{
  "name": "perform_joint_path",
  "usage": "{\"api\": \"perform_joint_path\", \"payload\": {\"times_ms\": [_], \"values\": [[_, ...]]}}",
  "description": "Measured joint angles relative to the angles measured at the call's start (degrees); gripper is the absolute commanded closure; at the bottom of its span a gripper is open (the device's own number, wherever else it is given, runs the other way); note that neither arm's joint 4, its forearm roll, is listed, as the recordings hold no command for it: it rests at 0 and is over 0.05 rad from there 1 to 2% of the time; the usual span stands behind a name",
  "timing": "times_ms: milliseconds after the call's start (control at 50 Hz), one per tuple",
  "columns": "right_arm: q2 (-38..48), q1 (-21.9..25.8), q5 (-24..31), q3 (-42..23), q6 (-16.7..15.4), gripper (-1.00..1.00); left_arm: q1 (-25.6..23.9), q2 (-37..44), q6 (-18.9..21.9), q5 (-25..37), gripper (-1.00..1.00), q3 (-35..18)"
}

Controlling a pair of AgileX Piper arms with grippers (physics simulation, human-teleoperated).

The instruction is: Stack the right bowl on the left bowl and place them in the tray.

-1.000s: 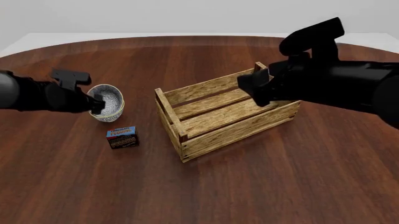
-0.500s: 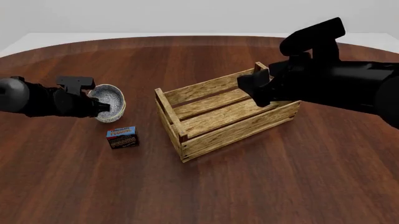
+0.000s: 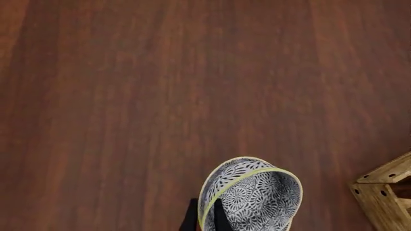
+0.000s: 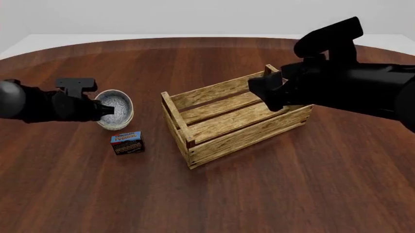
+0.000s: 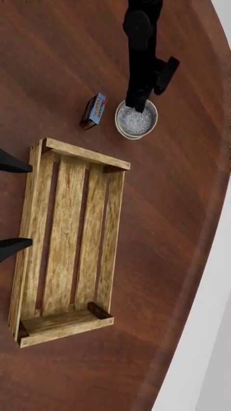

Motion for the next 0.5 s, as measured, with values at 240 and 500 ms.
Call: {"api": "perform_joint_path", "payload": {"times_ms": [240,500], "values": [[-0.4,0.0,0.3,-0.1,0.0,-1.00,0.3,-3.5,0.3,1.1,1.00,1.9],[-1.0,0.1,0.9,-0.3,-0.1,-1.00,1.2,-8.2,1.2,3.2,1.00,3.1]]}}
